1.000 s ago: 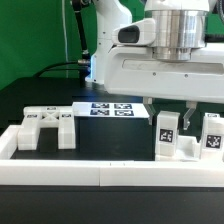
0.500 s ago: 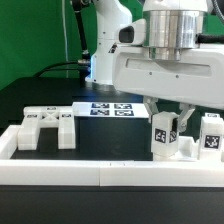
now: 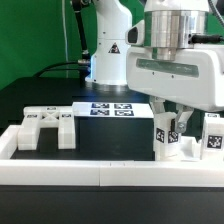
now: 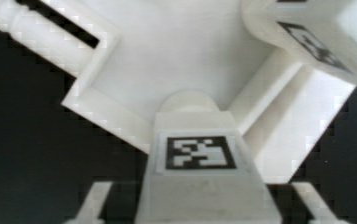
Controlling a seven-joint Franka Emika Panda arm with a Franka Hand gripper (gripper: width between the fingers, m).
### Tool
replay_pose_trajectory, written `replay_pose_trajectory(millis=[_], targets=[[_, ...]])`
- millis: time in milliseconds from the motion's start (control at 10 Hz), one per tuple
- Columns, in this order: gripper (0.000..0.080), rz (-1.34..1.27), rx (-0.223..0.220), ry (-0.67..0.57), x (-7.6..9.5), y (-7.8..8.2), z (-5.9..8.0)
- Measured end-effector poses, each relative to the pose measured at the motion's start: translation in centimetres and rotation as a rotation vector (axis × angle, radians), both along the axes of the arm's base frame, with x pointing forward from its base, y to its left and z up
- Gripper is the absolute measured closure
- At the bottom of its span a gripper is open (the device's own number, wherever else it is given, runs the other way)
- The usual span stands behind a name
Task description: Assemble chair
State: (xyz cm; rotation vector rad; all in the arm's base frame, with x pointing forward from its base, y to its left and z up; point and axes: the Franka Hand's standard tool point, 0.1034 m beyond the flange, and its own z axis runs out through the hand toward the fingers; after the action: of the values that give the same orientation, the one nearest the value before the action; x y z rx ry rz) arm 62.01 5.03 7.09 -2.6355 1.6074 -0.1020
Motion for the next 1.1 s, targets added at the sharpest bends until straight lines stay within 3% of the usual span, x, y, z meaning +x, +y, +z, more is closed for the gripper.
replay_pose_trajectory(millis=[100, 200, 300, 700, 1100], targets=[[0.0446, 0.009, -0.001, 0.000, 0.00, 0.00, -0.01], [0.0231, 0.041, -0.004, 0.001, -0.03, 0.00, -0.03], [0.0175, 0.069, -0.005, 0.012, -0.22, 0.15, -0.12], [0.0151, 0.509, -0.046, -0.007, 0.01, 0.16, 0.00], [0.0150, 0.780, -0.071, -0.015, 0.17, -0.03, 0.28]])
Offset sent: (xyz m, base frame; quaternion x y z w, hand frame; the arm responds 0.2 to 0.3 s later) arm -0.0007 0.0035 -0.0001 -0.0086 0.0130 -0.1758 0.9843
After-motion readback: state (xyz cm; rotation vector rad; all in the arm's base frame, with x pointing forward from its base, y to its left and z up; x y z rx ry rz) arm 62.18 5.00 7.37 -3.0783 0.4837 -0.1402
